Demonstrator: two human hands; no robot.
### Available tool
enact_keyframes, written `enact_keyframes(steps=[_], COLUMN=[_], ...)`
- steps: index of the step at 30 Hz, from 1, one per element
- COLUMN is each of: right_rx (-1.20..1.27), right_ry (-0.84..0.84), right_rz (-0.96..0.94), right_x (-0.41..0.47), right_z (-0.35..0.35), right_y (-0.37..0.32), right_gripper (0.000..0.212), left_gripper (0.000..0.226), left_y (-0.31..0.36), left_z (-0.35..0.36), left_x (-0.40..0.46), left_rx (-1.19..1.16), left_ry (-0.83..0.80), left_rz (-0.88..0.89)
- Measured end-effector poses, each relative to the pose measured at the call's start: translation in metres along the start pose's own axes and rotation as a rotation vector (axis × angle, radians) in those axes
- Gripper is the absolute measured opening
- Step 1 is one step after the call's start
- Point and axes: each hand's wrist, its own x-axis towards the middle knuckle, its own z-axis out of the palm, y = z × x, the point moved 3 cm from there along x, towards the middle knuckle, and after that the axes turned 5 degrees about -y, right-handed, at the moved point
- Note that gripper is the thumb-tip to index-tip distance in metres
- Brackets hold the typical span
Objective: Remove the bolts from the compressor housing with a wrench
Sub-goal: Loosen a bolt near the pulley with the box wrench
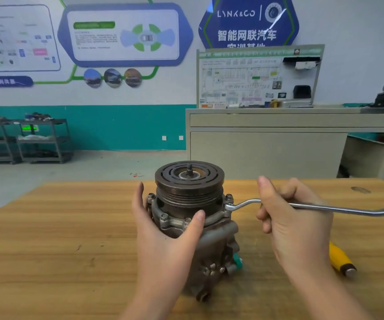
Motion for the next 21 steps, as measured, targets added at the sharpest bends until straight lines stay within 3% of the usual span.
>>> enact_keyframes(steps=[6, 9, 13, 17, 21], right_rx=[-0.17, -0.306, -0.337, -0.493, -0.627], right_ry=[0.092, 0.064, 0.046, -0.035, 0.012], right_rz=[-0.197, -0.322, -0.329, -0.506, -0.619], right_x=[-0.014, -0.015, -0.011, -0.006, -0.004], right_z=[0.008, 0.01, 0.013, 0.024, 0.043], right_y=[-0.01, -0.015, -0.016, -0.029, -0.037], right_gripper=[0.039, 0.044, 0.048, 0.043, 0.044], left_gripper=[0.097, 0.1, 0.093, 0.099, 0.093], left_y=[-0.004, -0.004, -0.003, -0.003, -0.004], left_z=[0.002, 0.003, 0.002, 0.002, -0.001], left_x=[0.001, 0.002, 0.003, 0.002, 0.004], left_rx=[-0.048, -0.037, -0.01, 0.035, 0.091], left_ry=[0.02, 0.016, 0.013, -0.005, -0.004], left_rz=[-0.009, -0.006, 0.009, 0.045, 0.087])
